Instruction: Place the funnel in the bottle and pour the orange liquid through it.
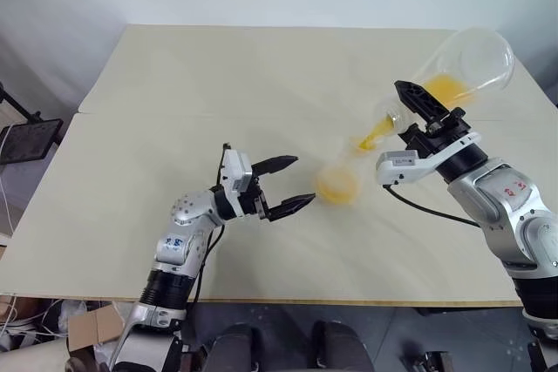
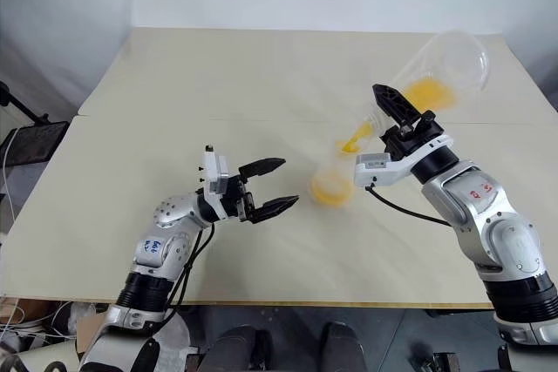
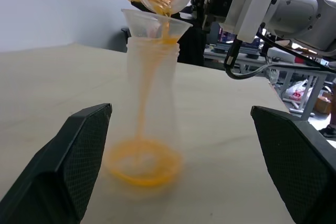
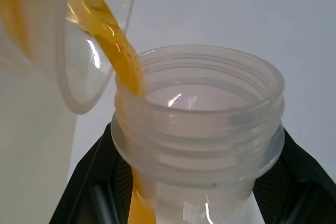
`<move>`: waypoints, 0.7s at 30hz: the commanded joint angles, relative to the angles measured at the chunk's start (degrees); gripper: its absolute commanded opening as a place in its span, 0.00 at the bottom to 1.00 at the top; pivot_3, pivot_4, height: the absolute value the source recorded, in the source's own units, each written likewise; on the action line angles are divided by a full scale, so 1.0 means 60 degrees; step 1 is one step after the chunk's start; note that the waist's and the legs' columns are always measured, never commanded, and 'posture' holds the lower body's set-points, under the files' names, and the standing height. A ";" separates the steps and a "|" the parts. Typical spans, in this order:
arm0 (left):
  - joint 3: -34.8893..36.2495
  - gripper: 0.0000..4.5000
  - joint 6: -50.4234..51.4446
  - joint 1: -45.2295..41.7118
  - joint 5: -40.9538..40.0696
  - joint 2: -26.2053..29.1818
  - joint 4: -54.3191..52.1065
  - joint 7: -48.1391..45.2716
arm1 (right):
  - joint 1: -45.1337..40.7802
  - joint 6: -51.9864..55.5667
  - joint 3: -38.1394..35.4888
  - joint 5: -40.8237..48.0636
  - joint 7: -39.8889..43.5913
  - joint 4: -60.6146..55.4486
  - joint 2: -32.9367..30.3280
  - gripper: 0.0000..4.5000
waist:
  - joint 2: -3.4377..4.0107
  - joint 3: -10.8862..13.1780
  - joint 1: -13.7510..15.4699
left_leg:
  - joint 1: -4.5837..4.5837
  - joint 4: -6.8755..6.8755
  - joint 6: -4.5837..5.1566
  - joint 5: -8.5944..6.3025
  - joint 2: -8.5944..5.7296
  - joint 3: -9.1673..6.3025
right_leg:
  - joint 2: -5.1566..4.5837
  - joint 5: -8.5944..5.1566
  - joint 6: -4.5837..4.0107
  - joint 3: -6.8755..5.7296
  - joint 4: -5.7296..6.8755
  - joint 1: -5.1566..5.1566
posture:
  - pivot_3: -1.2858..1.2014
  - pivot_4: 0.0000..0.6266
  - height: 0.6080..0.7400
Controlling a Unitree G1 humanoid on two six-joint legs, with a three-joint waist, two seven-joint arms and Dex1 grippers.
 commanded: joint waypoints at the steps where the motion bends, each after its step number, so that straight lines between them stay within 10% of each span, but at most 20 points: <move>1: 0.0003 1.00 -0.0240 0.0032 0.0018 -0.0076 -0.0395 0.0103 | -0.0121 0.0011 -0.0492 0.0029 -0.0165 -0.0237 -0.0245 0.55 | 0.0000 0.0000 -0.0001 | 0.0000 0.0000 0.0000 0.0000 0.0000 0.0000 | 0.0000 0.0000 0.0000 0.0000 0.0000 0.0000 | 0.52 0.24 1.00; 21: -0.0004 1.00 -0.0286 0.0090 -0.0020 -0.0033 -0.0441 0.0169 | -0.0410 -0.0033 -0.0367 -0.0080 -0.0404 0.0056 -0.0339 0.55 | 0.0000 0.0000 -0.0003 | 0.0000 0.0000 0.0000 0.0000 0.0000 0.0001 | 0.0000 0.0000 0.0000 0.0000 -0.0002 0.0001 | 0.52 0.24 1.00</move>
